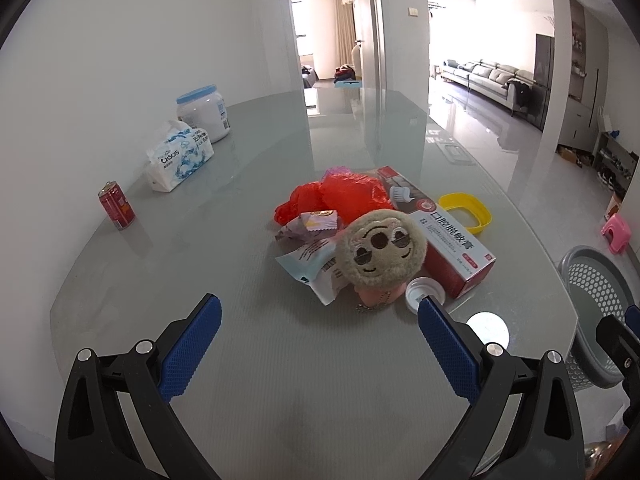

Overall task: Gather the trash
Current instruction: 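Reach the right tool to the plush sloth toy and close on it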

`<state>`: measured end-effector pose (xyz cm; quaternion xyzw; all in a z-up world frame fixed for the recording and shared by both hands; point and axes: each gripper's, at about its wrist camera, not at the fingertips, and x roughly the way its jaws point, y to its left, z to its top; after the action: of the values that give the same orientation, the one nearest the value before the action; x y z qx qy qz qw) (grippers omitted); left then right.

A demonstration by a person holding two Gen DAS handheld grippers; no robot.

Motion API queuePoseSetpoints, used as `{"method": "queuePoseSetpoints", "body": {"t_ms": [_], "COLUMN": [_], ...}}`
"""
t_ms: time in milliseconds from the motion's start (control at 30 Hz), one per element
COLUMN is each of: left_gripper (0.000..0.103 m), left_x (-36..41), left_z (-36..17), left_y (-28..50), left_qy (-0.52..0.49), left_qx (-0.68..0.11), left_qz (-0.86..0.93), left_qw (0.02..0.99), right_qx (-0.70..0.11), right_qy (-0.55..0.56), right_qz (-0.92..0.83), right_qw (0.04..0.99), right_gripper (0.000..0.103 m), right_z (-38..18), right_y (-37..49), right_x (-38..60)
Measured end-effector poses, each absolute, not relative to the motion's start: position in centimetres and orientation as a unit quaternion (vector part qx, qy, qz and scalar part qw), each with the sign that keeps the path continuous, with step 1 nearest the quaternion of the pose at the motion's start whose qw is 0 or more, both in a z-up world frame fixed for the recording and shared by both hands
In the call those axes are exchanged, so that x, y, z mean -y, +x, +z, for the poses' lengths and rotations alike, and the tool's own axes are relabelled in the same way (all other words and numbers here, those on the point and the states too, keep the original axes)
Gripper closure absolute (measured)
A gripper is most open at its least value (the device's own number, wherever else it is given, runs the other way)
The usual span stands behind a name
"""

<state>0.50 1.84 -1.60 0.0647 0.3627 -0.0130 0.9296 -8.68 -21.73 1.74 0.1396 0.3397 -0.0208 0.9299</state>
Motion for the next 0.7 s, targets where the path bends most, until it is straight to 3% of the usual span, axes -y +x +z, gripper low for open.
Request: {"method": "queuePoseSetpoints", "body": {"t_ms": [700], "left_gripper": [0.006], "left_x": [-6.5], "left_z": [-4.7], "left_y": [5.6], "left_qy": [0.015], "left_qx": [-0.394], "left_qz": [0.009], "left_qw": [0.919], "right_qx": [-0.41], "right_qy": [0.115], "right_qz": [0.03], "right_qw": [0.904], "right_gripper": [0.009], "right_z": [-2.3], "right_y": [2.7], "right_x": [18.8]}}
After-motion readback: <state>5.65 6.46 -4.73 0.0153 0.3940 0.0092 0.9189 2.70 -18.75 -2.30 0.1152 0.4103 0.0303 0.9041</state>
